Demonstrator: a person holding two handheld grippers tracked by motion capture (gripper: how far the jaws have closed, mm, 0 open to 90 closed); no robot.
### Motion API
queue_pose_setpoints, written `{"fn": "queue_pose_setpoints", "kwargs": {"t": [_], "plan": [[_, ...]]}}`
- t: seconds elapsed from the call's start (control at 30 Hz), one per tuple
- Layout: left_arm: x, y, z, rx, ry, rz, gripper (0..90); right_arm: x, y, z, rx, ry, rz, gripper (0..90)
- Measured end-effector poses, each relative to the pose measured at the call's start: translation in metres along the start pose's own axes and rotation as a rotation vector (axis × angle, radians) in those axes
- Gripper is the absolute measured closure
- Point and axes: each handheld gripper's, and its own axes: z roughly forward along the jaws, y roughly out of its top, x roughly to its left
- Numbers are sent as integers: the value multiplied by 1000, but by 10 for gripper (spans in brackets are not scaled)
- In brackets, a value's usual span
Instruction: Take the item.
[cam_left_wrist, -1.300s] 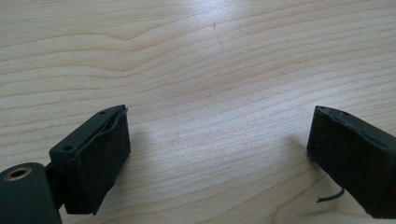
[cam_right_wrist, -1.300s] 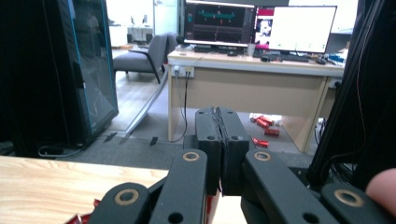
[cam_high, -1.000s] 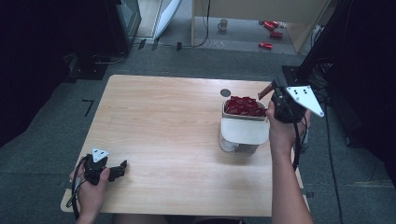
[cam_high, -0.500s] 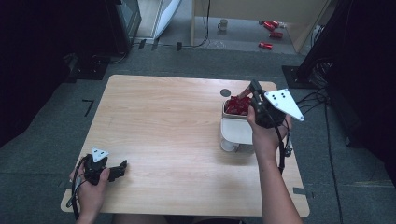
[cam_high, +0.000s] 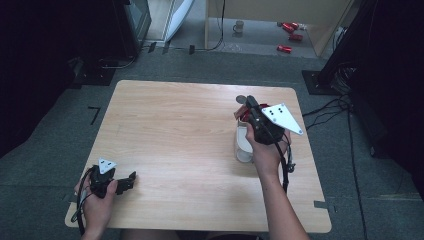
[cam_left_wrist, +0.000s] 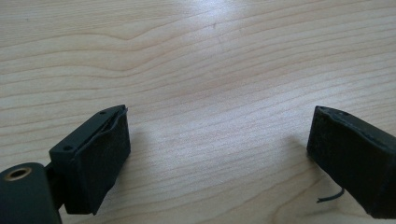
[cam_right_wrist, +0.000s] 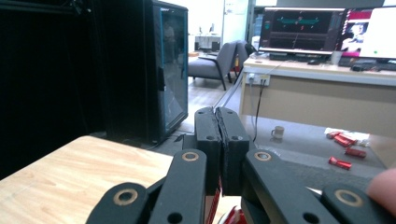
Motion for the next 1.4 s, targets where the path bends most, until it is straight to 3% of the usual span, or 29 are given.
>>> {"fn": "queue_pose_setpoints", "kwargs": {"t": [0.73,1.0,1.4], "plan": [[0,0,0,0,0,-1,64,34,-61,14,103,64,34,900],[0,0,0,-1,0,0,64,47,-85,19,143,58,-4,900],[0,0,0,-1,0,-2,64,52,-109,12,177,28,-58,900]]}}
